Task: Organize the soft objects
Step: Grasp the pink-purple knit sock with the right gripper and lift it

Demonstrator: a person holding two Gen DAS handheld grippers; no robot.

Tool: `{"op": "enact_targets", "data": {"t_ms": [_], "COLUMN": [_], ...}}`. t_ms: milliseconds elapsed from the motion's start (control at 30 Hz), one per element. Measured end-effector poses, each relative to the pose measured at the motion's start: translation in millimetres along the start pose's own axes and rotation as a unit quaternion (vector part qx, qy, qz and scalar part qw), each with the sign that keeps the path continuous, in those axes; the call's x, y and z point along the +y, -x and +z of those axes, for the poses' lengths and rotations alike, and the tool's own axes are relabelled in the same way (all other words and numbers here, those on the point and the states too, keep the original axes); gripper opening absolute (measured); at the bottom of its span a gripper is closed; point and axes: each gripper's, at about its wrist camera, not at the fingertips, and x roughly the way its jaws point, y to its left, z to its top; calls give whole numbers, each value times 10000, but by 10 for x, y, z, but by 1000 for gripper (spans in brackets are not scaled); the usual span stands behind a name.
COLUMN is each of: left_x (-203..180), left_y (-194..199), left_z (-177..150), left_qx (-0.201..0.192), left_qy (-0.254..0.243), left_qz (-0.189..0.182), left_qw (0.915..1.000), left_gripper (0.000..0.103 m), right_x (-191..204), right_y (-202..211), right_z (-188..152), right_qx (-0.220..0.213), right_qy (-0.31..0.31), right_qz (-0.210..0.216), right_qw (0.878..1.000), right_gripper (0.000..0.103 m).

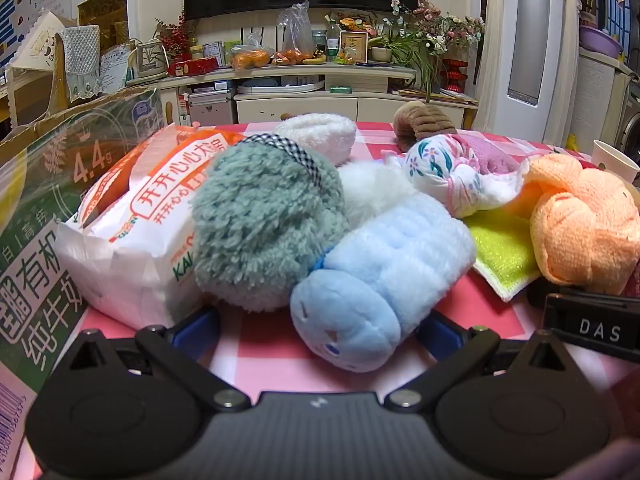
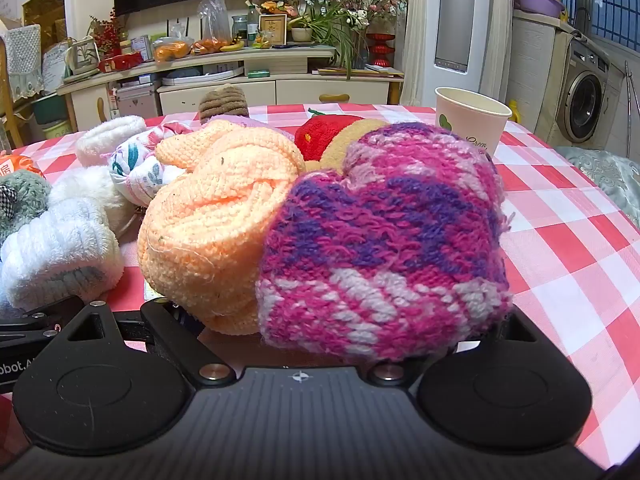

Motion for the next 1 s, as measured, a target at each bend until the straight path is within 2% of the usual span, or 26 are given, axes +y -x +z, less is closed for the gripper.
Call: {"op": "enact_targets", "data": {"t_ms": [200,433,667,1000], "left_x": [-11,3,83,352], "left_y": [58,231,469,768], "left_z": [-45,-172,-341,-397], "left_qx": [10,42,4,-128], "left_qy": [22,-48,-208,-92], "left_qz": [5,-91,-99,-150], "left_qw": [10000,9999,9997,9998], "left_gripper": [103,103,102,102], "right_x": [13,28,-10,-40], "right_y": [14,309,381,538], "right_z": [-14,-218,-271,-393], "right_qx": [1,35,217,216], "right_qy": [26,158,193,-169], "right_qz": [32,136,225,263], "right_qw": [10000,9998,9993,9993], "right_gripper": [103,103,103,103]}}
